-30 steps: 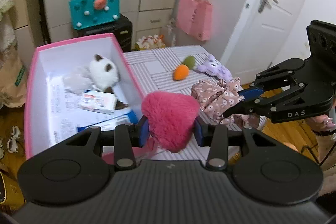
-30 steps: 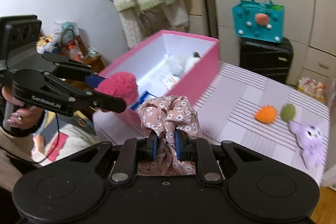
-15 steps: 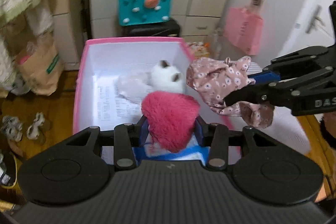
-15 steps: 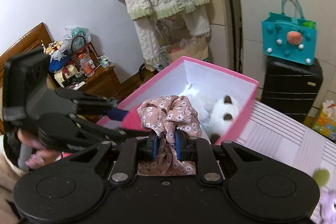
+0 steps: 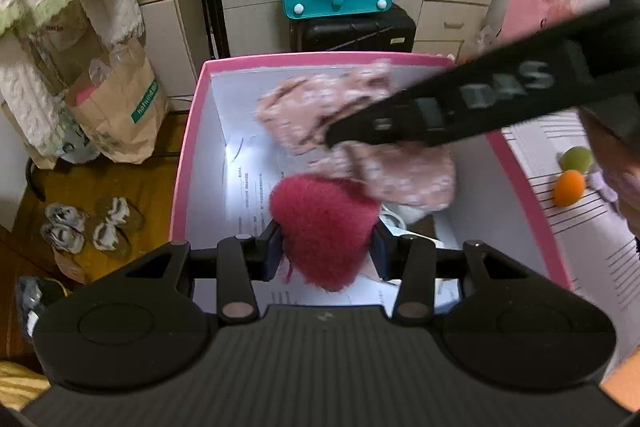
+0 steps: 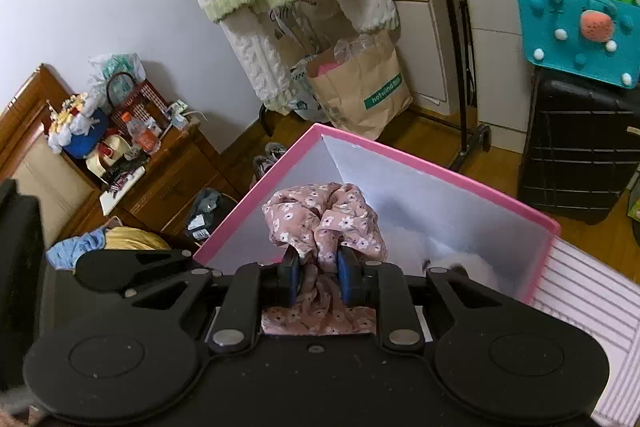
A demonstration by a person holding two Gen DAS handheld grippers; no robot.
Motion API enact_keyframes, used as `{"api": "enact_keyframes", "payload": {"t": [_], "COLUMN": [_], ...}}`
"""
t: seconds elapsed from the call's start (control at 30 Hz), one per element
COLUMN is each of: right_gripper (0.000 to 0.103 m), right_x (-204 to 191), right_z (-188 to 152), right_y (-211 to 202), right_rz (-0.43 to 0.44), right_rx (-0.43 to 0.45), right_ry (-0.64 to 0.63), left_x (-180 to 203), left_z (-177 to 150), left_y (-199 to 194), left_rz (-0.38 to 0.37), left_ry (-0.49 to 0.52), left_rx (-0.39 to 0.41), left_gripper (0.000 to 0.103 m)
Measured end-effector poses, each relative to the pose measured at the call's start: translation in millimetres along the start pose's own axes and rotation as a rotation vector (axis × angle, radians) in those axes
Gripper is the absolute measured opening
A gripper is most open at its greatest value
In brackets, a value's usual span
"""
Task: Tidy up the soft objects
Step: 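Carry the pom-pom and scrunchie with both grippers over the shoebox, then open both grippers to drop the pom-pom and scrunchie into the box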
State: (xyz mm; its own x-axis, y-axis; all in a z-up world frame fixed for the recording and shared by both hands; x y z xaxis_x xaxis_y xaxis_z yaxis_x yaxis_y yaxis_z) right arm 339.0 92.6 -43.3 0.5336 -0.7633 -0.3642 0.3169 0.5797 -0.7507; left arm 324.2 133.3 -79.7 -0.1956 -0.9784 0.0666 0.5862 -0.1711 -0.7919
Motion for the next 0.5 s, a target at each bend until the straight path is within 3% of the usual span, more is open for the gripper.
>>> {"api": "enact_keyframes", "payload": {"t": [0.17, 0.43, 0.5], "right_gripper": [0.035, 0.039, 0.045], "right_x": [9, 21, 20], "right_z": [8, 11, 9], "right_y": [25, 41, 41], "right_rz": [-0.049, -0.122, -0.114], "right_rx": [-0.023, -0.04, -0.053], "right_ry": [-0.014, -0.034, -0.041], "left_x": [0, 10, 10], "left_z": [7, 7, 6], "left_y": [13, 20, 22], "left_rz": [0.047, 0.01, 0.017], "left_ry": [0.03, 0.055, 0.049], "left_rx": [-0.009, -0.027, -0.032], "left_gripper": [0.044, 0.047, 0.056]}}
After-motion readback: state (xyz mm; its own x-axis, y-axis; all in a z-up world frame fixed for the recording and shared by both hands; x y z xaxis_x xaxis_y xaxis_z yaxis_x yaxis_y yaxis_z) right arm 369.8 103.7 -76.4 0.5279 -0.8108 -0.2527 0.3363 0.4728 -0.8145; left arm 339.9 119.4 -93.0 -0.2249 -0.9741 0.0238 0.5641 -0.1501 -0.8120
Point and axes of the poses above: each gripper's, at about its wrist camera, not at the fingertips, and y roughly the way its jaws point, x to its right, z to its top, the point moved 8 cm from there along y, roughly the way its jaws point, and after that the axes turned 1 degree about -x, right-handed, at the moved point
